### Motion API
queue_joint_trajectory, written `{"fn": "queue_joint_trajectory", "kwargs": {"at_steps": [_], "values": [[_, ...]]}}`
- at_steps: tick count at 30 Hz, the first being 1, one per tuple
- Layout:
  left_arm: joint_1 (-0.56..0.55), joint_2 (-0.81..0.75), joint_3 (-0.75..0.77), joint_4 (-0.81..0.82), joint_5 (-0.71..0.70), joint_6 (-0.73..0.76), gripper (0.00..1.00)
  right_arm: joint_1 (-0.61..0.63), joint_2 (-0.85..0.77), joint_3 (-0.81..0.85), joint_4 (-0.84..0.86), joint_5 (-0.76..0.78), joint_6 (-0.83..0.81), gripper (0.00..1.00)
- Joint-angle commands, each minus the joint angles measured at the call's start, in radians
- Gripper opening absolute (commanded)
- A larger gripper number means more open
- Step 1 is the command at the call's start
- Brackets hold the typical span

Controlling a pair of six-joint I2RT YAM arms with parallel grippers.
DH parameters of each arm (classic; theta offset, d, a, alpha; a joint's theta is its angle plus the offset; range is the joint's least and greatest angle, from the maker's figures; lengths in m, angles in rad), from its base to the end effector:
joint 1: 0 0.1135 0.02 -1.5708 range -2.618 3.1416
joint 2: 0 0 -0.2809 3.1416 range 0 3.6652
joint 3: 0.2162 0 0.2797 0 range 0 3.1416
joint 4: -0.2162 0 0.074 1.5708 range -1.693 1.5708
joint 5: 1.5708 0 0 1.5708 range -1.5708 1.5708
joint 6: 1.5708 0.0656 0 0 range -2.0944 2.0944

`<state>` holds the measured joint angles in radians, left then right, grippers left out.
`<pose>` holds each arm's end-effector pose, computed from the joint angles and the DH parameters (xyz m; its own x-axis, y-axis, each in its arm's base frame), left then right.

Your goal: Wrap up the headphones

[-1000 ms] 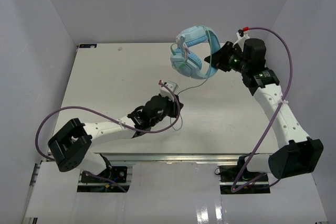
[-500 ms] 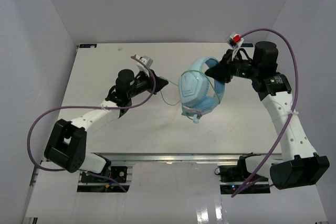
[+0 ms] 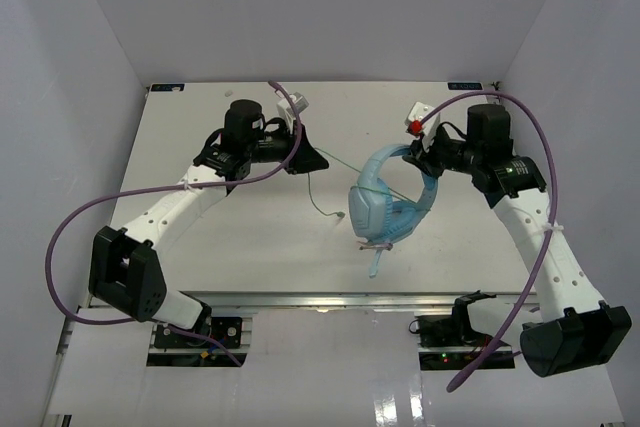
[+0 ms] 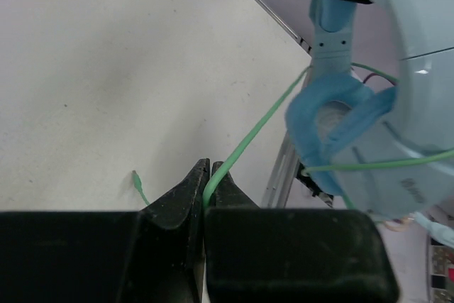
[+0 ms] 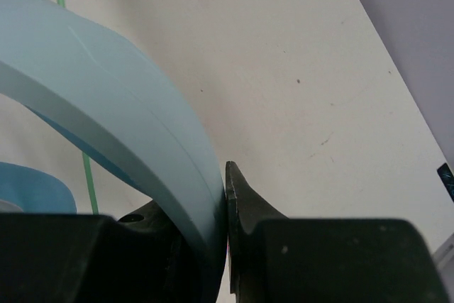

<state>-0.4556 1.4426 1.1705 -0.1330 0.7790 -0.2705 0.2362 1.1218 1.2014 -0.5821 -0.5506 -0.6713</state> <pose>0.3158 -0.2061 0.3289 -0.5796 0.0723 -0.8117 0.7659 0.3883 -0.5124 0.2637 0.0988 0.3855 0.0347 -0.5369 -0.8430 -0.7965 0.4947 -0.3478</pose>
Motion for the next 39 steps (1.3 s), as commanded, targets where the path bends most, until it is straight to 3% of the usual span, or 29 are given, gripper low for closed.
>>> {"fn": "queue_joint_trajectory", "kwargs": {"at_steps": [1, 7, 13, 18, 25, 31, 39], "values": [[0.024, -0.06, 0.093, -0.107, 0.028, -0.053, 0.06, 0.068, -0.023, -0.07, 0.048, 0.285, -0.084, 0.08], [-0.003, -0.032, 0.161, -0.178, 0.079, -0.129, 0.09, 0.163, 0.009, -0.141, 0.194, 0.511, -0.084, 0.08], [-0.034, -0.033, 0.159, -0.17, 0.146, -0.214, 0.14, 0.166, 0.062, -0.152, 0.347, 0.693, 0.079, 0.08], [-0.08, -0.021, 0.144, -0.097, 0.142, -0.317, 0.17, 0.18, 0.123, -0.132, 0.431, 0.785, 0.211, 0.08], [-0.128, 0.048, 0.206, 0.026, 0.097, -0.482, 0.28, 0.255, 0.2, -0.12, 0.539, 0.945, 0.289, 0.08], [-0.143, 0.083, 0.24, 0.018, 0.081, -0.519, 0.27, 0.257, 0.261, -0.067, 0.533, 0.973, 0.374, 0.08], [-0.203, 0.058, 0.148, 0.027, 0.037, -0.529, 0.23, 0.217, 0.35, 0.059, 0.399, 0.83, 0.53, 0.08]]}}
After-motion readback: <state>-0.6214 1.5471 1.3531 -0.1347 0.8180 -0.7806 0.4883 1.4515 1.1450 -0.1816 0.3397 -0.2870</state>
